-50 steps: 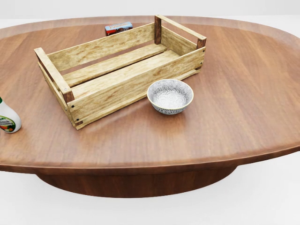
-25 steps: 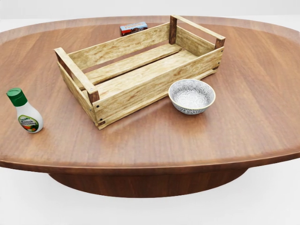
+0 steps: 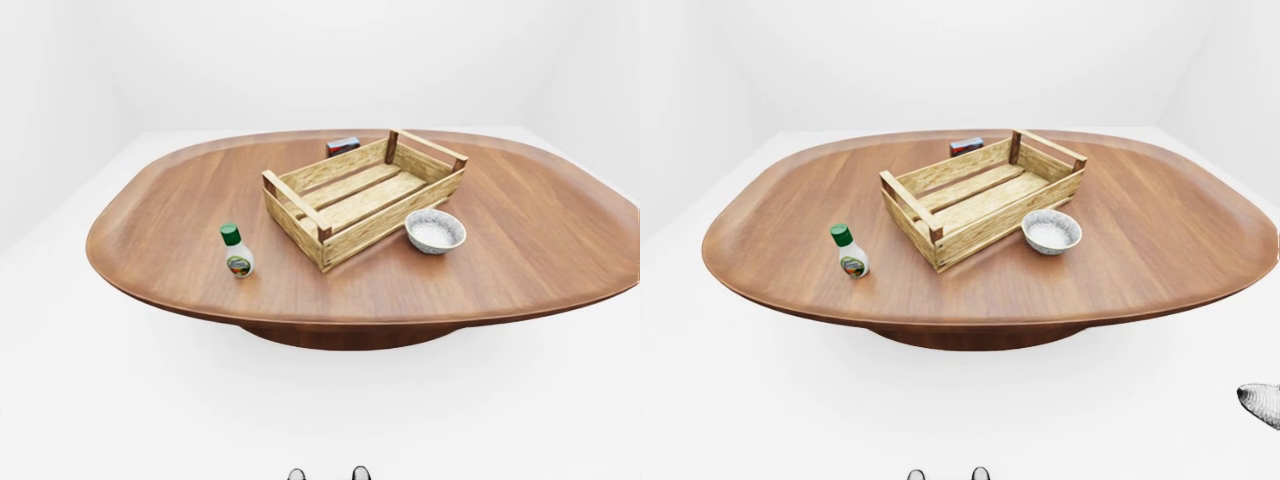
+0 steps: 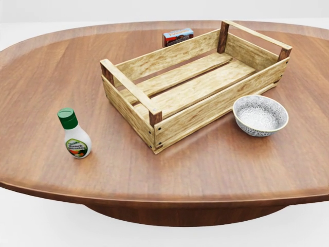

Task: Pick up the salad dressing and put it in the tray.

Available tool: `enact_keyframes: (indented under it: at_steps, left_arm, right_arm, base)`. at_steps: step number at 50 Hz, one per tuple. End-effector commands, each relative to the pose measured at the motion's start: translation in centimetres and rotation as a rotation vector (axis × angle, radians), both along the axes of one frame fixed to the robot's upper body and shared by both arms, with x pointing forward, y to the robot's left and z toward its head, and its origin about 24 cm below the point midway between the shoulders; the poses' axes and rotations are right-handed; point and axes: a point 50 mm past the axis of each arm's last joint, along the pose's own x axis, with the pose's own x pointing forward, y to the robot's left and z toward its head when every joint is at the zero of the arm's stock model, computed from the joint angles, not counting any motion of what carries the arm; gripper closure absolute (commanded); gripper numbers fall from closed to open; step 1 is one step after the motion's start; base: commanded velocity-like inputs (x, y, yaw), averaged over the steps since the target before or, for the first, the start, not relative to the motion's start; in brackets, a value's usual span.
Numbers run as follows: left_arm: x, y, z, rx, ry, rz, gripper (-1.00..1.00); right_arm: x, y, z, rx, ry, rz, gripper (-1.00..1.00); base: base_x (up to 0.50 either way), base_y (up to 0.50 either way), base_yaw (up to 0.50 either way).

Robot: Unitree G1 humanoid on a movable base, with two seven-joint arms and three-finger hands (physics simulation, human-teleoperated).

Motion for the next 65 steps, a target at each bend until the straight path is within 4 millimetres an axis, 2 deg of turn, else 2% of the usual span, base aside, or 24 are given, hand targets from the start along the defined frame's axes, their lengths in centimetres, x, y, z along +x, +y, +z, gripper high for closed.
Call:
enact_keyframes:
  at_steps: [1, 19, 23, 29, 44, 65]
  left_arm:
    - [0.1, 0.0, -0.1, 0.002, 0.006, 0.0, -1.0]
    - [-0.2, -0.2, 0.2, 0.011, -0.008, 0.001, -1.0]
    - [0.1, -0.2, 0.0, 0.008, 0.004, -0.001, -1.0]
    - [0.4, -0.2, -0.4, 0.001, 0.021, -0.005, -1.0]
    - [0.3, -0.5, 0.0, 0.015, 0.003, -0.009, -1.0]
    - [0.6, -0.2, -0.5, -0.001, 0.029, -0.009, -1.0]
  right_arm:
    - [0.7, 0.2, -0.4, -0.051, 0.06, -0.044, -1.0]
    - [0.8, 0.1, -0.8, -0.067, 0.087, -0.062, -1.0]
    - [0.3, 0.1, -0.7, -0.025, 0.057, 0.016, -1.0]
    - [-0.4, 0.0, -0.2, 0.066, 0.01, 0.127, -1.0]
    - [-0.4, -0.1, -0.1, 0.11, 0.013, 0.164, -1.0]
    - [-0.2, -0.1, -0.9, 0.031, 0.035, 0.059, -1.0]
  base:
    - [0.36, 0.44, 0.0]
    - [0.37, 0.43, 0.0]
    - [0.47, 0.25, 0.0]
    - [0.5, 0.04, 0.0]
    - [0.5, 0.0, 0.0]
    - [0.5, -0.02, 0.0]
